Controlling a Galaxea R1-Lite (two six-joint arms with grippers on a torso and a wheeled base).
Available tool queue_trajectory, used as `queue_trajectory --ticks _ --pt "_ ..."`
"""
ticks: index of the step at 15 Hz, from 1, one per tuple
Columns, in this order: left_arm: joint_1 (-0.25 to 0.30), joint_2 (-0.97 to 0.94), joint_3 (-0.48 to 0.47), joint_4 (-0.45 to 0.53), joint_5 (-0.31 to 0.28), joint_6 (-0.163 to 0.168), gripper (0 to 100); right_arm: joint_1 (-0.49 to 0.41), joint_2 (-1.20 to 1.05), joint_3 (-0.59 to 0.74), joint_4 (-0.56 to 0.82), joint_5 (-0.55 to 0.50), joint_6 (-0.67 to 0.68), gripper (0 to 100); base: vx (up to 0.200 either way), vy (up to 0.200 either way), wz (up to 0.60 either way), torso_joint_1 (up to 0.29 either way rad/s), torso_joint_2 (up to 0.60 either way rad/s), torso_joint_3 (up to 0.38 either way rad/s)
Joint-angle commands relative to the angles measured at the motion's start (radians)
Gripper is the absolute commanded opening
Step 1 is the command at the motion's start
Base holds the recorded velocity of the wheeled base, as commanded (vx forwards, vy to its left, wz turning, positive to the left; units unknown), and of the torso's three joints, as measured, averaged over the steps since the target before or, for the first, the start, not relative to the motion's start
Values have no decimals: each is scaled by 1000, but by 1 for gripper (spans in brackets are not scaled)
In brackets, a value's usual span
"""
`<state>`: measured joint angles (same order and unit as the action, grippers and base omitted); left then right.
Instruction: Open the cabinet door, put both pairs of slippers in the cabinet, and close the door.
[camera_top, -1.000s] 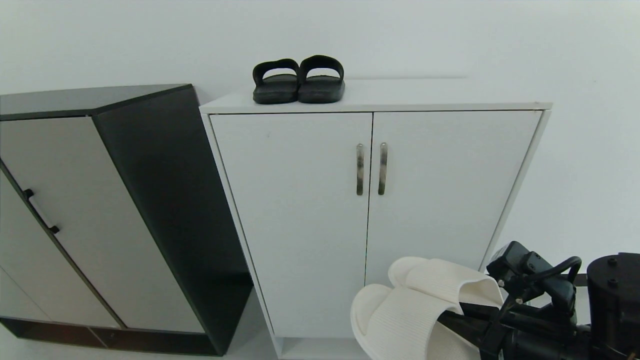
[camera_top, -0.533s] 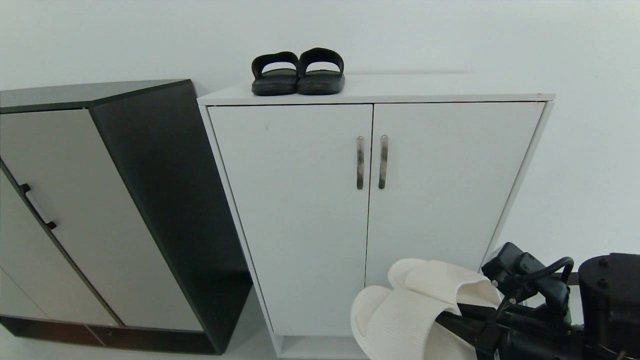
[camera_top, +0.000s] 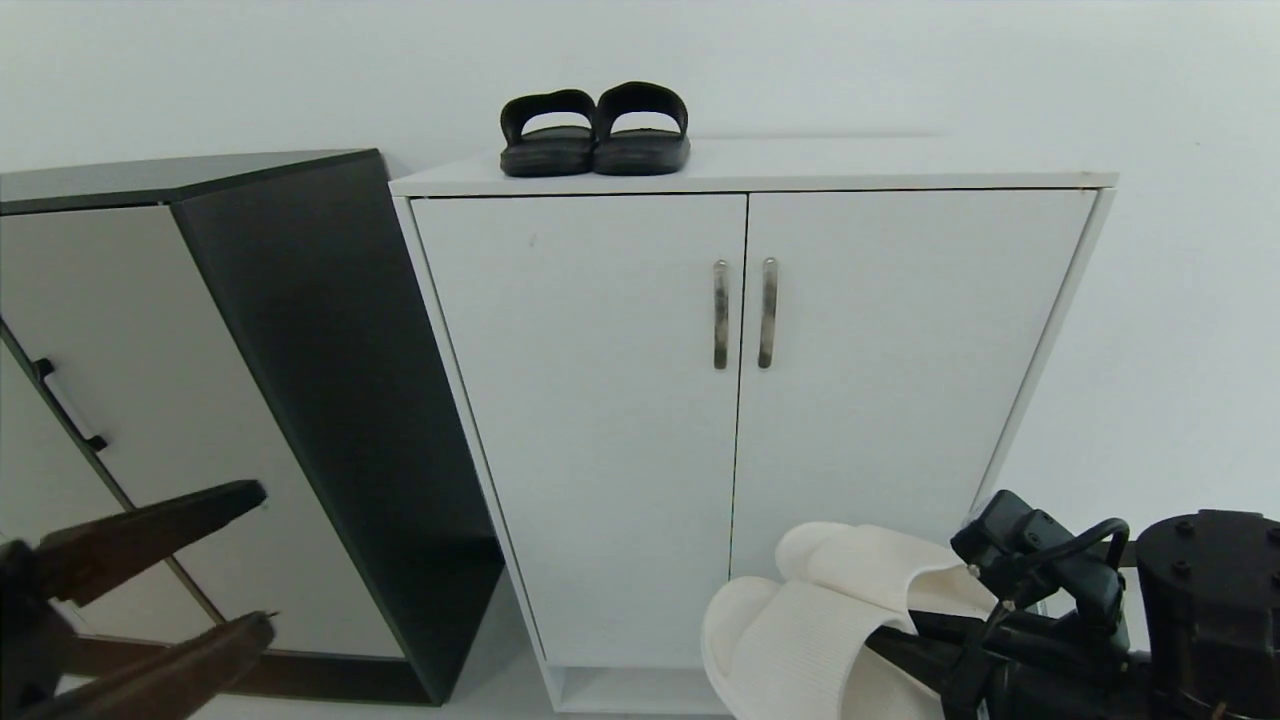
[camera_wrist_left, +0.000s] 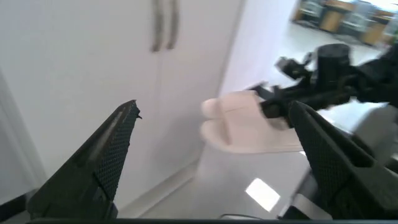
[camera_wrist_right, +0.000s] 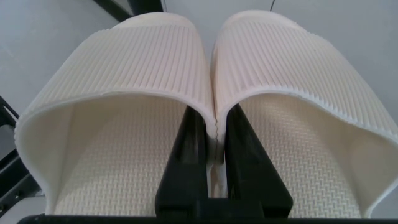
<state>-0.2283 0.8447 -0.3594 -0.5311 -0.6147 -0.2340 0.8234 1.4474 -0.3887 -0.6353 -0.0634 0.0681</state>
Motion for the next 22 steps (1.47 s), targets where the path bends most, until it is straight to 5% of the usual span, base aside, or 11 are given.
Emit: queue_trajectory --ticks 1,3,4,9,15,20,22 --pt "-161 243 -92 -83 18 -11 100 0 13 1 0 -3 -1 0 0 0 0 0 0 0" --pt "-279 361 -188 -109 151 -8 100 0 16 1 0 -3 -2 0 0 0 0 0 0 0" --pt "-304 413 -228 -127 171 -5 100 -1 21 1 0 -3 -1 0 0 0 0 0 0 0" --pt "-310 610 -408 -144 173 30 100 -12 27 1 0 -4 1 0 0 0 0 0 0 0" --pt "-413 781 -559 -135 168 28 100 -17 22 4 0 -6 1 0 0 0 0 0 0 0" --pt "-451 932 -785 -13 164 24 100 -23 27 2 0 -6 -4 0 0 0 0 0 0 0" --pt "-450 932 -874 56 76 -14 100 -24 27 2 0 -6 -4 0 0 0 0 0 0 0"
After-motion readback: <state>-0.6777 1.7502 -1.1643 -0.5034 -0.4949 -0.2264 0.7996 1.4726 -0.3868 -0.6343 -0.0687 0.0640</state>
